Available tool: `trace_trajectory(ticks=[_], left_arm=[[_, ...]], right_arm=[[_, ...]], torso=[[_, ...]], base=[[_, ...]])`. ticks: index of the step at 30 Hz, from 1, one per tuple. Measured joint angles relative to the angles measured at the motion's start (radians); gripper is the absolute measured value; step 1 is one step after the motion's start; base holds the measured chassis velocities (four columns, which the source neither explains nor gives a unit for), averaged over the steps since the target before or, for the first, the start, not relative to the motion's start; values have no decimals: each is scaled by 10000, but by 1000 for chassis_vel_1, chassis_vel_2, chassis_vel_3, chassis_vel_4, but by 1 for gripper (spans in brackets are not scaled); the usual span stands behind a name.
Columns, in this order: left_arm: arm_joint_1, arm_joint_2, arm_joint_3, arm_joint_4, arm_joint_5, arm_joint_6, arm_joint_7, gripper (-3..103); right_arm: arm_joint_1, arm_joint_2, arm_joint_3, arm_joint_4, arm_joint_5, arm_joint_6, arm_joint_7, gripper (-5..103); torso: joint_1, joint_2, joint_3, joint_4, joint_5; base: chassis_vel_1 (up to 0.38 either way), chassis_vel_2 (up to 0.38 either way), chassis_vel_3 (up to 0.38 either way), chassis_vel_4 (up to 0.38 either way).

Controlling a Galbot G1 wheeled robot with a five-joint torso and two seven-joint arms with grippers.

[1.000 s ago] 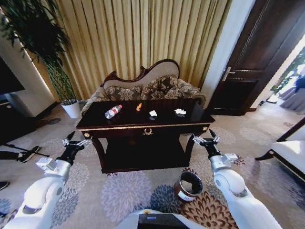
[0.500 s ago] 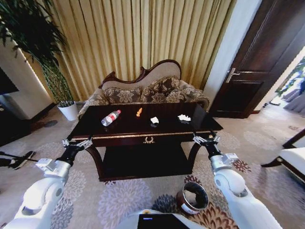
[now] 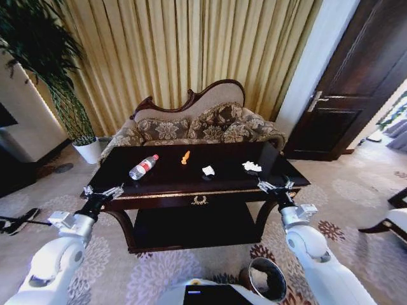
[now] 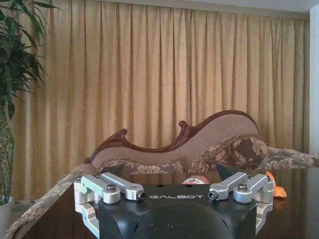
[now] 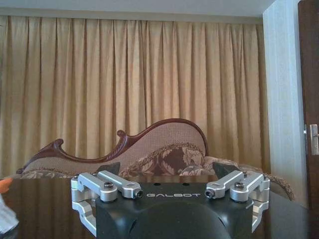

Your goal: Move to the front of the table and place the trash on the table into the trash bin.

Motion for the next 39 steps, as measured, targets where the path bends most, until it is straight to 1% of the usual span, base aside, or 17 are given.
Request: trace_trajectory(ticks=[9, 12, 15, 16, 19, 20, 21, 22, 23, 26, 27, 29, 30, 31, 33, 34, 39], left_arm=[[29, -12, -22, -19, -26, 0, 27, 100], [34, -2, -53, -46, -73, 0, 26, 100], [11, 180, -258, -214, -331, 207, -66, 100], [11, 180, -258, -214, -331, 207, -66, 100], [4, 300, -533, -357, -540, 415, -161, 100], [4, 300, -533, -357, -540, 415, -161, 100], [42, 274, -616, -408, -552, 468, -166, 100], [89, 236, -658, -436, -553, 489, -170, 100], [89, 236, -658, -436, -553, 489, -170, 100], [298, 21, -728, -516, -517, 509, -172, 100], [298, 21, -728, -516, -517, 509, -172, 100], [350, -173, -733, -600, -451, 508, -169, 100], [350, -173, -733, -600, -451, 508, -169, 100], [360, -268, -733, -643, -405, 521, -168, 100], [368, -336, -733, -680, -376, 563, -167, 100], [368, -404, -733, -700, -319, 626, -185, 100], [386, -559, -752, -706, -164, 800, -312, 100]], right_arm=[[91, -21, 0, -23, -52, 37, 0, 100], [269, -105, 1, 81, 50, -135, 0, 100], [635, -302, -26, 371, 380, -740, 0, 100], [635, -302, -26, 371, 380, -740, 0, 100], [1129, -506, -17, 725, 1010, -1995, 0, 100], [1129, -506, -17, 725, 1010, -1995, 0, 100], [1345, -576, 29, 856, 1350, -2571, 0, 100], [1468, -623, 59, 915, 1519, -2903, 0, 100], [1468, -623, 59, 915, 1519, -2903, 0, 100], [1982, -974, 120, 1124, 2036, -4331, 0, 100], [1982, -974, 120, 1124, 2036, -4331, 0, 100], [2486, -1052, 77, 1273, 2600, -5577, 0, 100], [2486, -1052, 77, 1273, 2600, -5577, 0, 100], [2719, -1046, 2, 1266, 2739, -5941, 0, 100], [2925, -1021, -82, 1208, 2795, -6125, -1, 100], [3282, -944, -262, 1039, 2830, -6384, 0, 100], [4140, -722, -790, 491, 2834, -6545, 0, 100]], torso=[[1, -1, 1, 1, 0], [0, -1, 0, 0, -1], [-4, 2, -1, 1, 1], [-4, 2, -1, 1, 1], [-3, 1, 0, 0, 1], [-3, 1, 0, 0, 1], [-3, 1, 0, 1, 1], [-3, 1, 0, 1, 0], [-3, 1, 0, 1, 0], [-4, 1, 0, 1, -1], [-4, 1, 0, 1, -1], [-4, 1, 0, 1, 0], [-4, 1, 0, 1, 0], [-3, 1, 0, 1, 1], [-3, 1, 0, 1, 0], [-3, 0, 0, -1, 0], [-2, 0, 0, 2, 0]], base=[[-49, 58, 53, -60], [0, 0, 0, 0], [0, 0, 0, 0], [0, 0, 0, 0], [0, 0, 0, 0], [0, 0, 0, 0], [0, 0, 0, 0], [0, 0, 0, 0], [0, 0, 0, 0], [0, 0, 0, 0], [0, 0, 0, 0], [0, 0, 0, 0], [0, 0, 0, 0], [0, 0, 0, 0], [0, 0, 0, 0], [0, 0, 0, 0], [0, 0, 0, 0]])
